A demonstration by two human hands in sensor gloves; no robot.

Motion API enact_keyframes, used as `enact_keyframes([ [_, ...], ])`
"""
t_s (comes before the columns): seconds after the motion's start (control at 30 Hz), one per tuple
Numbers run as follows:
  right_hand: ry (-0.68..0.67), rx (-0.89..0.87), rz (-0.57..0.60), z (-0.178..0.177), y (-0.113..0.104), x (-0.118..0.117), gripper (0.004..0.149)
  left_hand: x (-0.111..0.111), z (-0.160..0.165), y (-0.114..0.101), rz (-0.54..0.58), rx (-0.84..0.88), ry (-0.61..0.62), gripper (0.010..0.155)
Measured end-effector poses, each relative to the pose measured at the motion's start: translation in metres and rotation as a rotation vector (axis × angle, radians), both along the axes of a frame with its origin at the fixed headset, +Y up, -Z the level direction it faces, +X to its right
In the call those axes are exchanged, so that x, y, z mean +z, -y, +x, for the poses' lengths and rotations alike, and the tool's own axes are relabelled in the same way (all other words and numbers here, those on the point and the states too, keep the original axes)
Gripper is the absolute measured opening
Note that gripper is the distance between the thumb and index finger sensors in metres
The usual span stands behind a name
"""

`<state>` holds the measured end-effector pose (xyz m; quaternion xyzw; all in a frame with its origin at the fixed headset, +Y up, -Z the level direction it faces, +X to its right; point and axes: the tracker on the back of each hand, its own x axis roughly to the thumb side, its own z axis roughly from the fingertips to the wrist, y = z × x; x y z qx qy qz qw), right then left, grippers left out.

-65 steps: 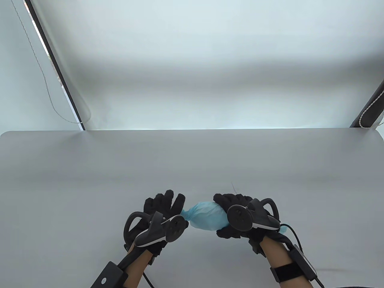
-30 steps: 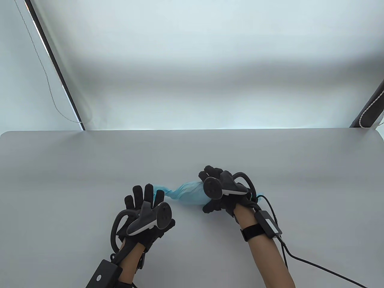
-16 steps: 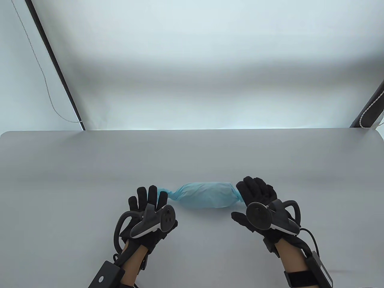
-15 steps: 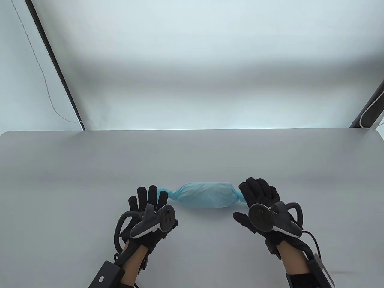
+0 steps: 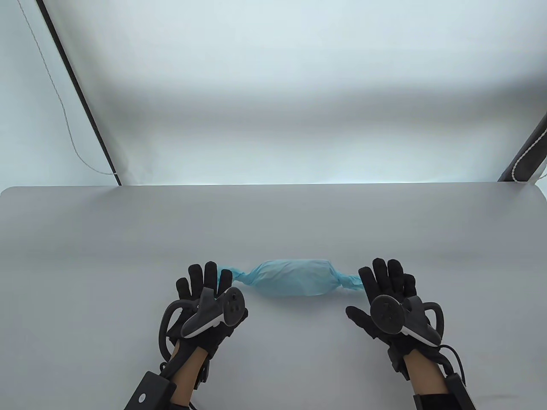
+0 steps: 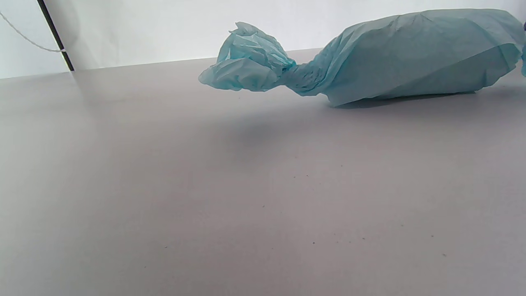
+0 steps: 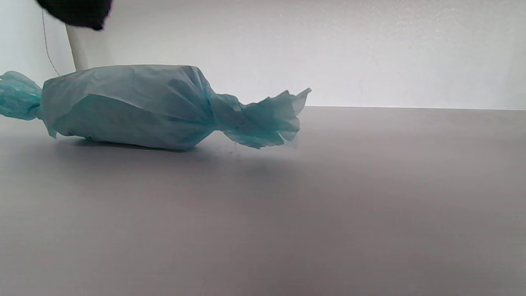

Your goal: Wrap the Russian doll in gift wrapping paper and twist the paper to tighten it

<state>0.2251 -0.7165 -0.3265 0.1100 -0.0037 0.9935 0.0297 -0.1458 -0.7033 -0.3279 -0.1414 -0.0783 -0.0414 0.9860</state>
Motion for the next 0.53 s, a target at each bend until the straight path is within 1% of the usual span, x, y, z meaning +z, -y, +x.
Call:
enact_keyframes([
  [0.2, 0.006, 0.006, -0.019, 0.000, 0.003, 0.001, 0.097, 0.001, 0.000, -0.001, -0.002, -0.018, 0.005, 0.093],
  [0.53, 0.001, 0.012, -0.020, -0.002, 0.005, 0.002, 0.096, -0.001, -0.011, -0.001, -0.016, 0.019, -0.030, 0.092],
])
